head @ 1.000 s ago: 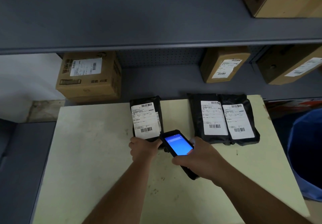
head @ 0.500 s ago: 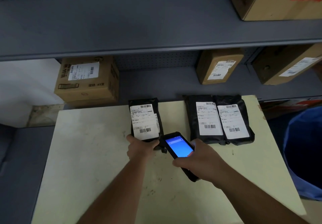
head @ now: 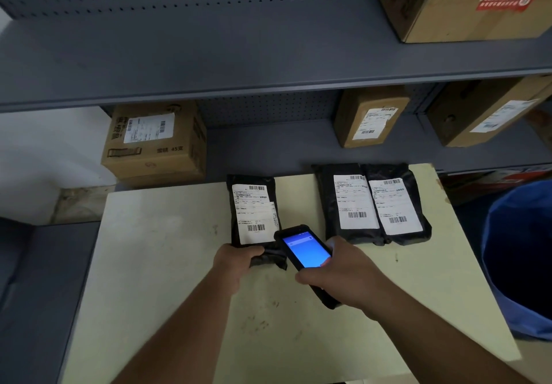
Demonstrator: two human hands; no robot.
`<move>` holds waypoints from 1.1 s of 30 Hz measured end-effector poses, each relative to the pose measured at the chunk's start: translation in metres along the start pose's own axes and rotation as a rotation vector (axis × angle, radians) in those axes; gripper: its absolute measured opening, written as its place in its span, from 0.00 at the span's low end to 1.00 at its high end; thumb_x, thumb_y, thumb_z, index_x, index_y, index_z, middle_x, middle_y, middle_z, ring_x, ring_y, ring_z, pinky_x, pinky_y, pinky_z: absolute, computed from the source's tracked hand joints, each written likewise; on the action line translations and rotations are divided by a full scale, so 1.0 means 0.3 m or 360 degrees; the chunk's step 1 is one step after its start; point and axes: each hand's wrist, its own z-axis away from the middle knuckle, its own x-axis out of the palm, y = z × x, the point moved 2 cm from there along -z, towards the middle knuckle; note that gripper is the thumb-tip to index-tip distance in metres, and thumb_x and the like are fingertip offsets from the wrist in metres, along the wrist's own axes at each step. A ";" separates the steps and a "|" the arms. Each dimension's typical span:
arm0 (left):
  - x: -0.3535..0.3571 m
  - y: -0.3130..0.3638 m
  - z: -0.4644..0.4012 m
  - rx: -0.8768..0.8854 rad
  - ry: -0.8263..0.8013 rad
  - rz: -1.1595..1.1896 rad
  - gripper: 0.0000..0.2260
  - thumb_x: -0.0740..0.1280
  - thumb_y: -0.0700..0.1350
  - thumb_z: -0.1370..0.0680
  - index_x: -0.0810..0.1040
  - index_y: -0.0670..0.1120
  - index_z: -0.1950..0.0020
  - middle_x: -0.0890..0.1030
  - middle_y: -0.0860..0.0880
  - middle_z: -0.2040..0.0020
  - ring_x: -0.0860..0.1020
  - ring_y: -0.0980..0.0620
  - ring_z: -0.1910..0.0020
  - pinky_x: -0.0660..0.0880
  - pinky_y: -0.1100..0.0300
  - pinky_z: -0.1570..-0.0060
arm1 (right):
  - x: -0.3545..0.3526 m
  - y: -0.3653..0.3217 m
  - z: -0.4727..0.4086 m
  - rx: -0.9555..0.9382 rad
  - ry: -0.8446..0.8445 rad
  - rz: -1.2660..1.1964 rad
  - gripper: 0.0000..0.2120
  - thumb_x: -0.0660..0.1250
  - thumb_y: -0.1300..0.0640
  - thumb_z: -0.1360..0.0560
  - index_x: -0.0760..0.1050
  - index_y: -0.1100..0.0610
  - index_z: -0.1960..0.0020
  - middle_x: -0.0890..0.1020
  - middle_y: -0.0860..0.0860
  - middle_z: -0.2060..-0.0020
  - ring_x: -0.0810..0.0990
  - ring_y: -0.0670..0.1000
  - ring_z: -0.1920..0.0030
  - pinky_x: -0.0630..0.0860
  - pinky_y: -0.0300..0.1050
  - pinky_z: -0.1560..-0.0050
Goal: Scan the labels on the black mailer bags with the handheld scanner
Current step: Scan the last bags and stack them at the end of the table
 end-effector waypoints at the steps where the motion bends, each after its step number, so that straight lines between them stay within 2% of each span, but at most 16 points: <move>1: -0.005 -0.013 -0.003 0.0014 -0.0043 0.0017 0.30 0.81 0.50 0.49 0.88 0.43 0.48 0.90 0.43 0.54 0.88 0.42 0.52 0.83 0.43 0.41 | 0.005 0.001 0.007 -0.0002 0.0000 0.0003 0.25 0.80 0.47 0.36 0.74 0.52 0.45 0.83 0.52 0.55 0.82 0.51 0.62 0.78 0.45 0.66; 4: -0.033 -0.035 0.015 0.0114 -0.0074 0.0030 0.19 0.81 0.43 0.41 0.88 0.46 0.51 0.90 0.45 0.54 0.89 0.43 0.53 0.83 0.42 0.40 | 0.020 -0.001 0.029 -0.0016 -0.0014 0.0018 0.24 0.80 0.48 0.35 0.73 0.53 0.46 0.82 0.51 0.56 0.81 0.51 0.64 0.76 0.43 0.68; 5: -0.041 -0.039 0.023 0.0148 -0.0093 0.0051 0.18 0.80 0.42 0.40 0.88 0.47 0.50 0.90 0.45 0.54 0.89 0.43 0.52 0.82 0.42 0.39 | 0.025 -0.002 0.036 -0.0018 -0.0019 0.0025 0.23 0.80 0.48 0.35 0.73 0.53 0.46 0.81 0.51 0.57 0.81 0.50 0.64 0.75 0.43 0.68; 9: -0.088 -0.056 0.029 0.0258 -0.0064 0.0146 0.26 0.80 0.49 0.45 0.87 0.48 0.46 0.90 0.48 0.51 0.89 0.45 0.49 0.81 0.42 0.38 | 0.049 -0.010 0.059 -0.0003 -0.0029 0.0076 0.24 0.80 0.48 0.34 0.72 0.53 0.46 0.81 0.51 0.55 0.81 0.51 0.62 0.77 0.44 0.65; 14: -0.168 -0.069 -0.012 0.0394 -0.0019 0.0137 0.28 0.82 0.49 0.41 0.85 0.51 0.41 0.90 0.50 0.47 0.88 0.46 0.46 0.81 0.41 0.37 | 0.069 -0.040 0.093 -0.0009 -0.0063 0.0161 0.25 0.80 0.45 0.36 0.73 0.54 0.47 0.83 0.52 0.54 0.82 0.52 0.60 0.78 0.47 0.61; 18: -0.225 -0.037 0.044 0.0480 0.0087 0.0112 0.31 0.82 0.51 0.41 0.82 0.54 0.38 0.89 0.54 0.46 0.87 0.50 0.46 0.83 0.44 0.40 | 0.093 -0.083 0.121 -0.0061 -0.0086 0.0235 0.27 0.79 0.42 0.39 0.74 0.53 0.47 0.83 0.51 0.51 0.87 0.55 0.51 0.82 0.49 0.57; 22: -0.259 -0.014 0.100 0.0549 0.0111 0.0085 0.32 0.80 0.51 0.41 0.81 0.53 0.36 0.88 0.55 0.46 0.87 0.52 0.47 0.83 0.46 0.41 | 0.122 -0.123 0.146 -0.0116 -0.0124 0.0260 0.26 0.79 0.42 0.39 0.75 0.52 0.48 0.83 0.51 0.52 0.86 0.53 0.55 0.81 0.49 0.58; 25: -0.283 -0.014 0.107 0.0582 0.0100 0.0087 0.31 0.79 0.50 0.40 0.81 0.53 0.37 0.88 0.55 0.45 0.87 0.52 0.47 0.83 0.46 0.41 | 0.141 -0.147 0.158 -0.0143 -0.0136 0.0272 0.26 0.80 0.42 0.39 0.76 0.52 0.48 0.83 0.51 0.52 0.87 0.54 0.51 0.81 0.49 0.58; 31: -0.314 -0.009 0.122 0.0575 0.0155 0.0137 0.29 0.79 0.46 0.40 0.82 0.51 0.38 0.89 0.54 0.47 0.87 0.50 0.47 0.83 0.45 0.41 | 0.159 -0.162 0.163 -0.0155 -0.0142 0.0301 0.27 0.79 0.41 0.41 0.76 0.52 0.48 0.84 0.52 0.52 0.88 0.56 0.50 0.80 0.49 0.58; 33: -0.320 -0.006 0.118 0.0590 0.0145 0.0127 0.30 0.79 0.46 0.40 0.82 0.51 0.38 0.89 0.54 0.46 0.87 0.50 0.47 0.83 0.44 0.41 | 0.163 -0.165 0.160 -0.0157 -0.0139 0.0296 0.28 0.79 0.40 0.41 0.76 0.52 0.48 0.84 0.52 0.52 0.87 0.55 0.53 0.81 0.49 0.58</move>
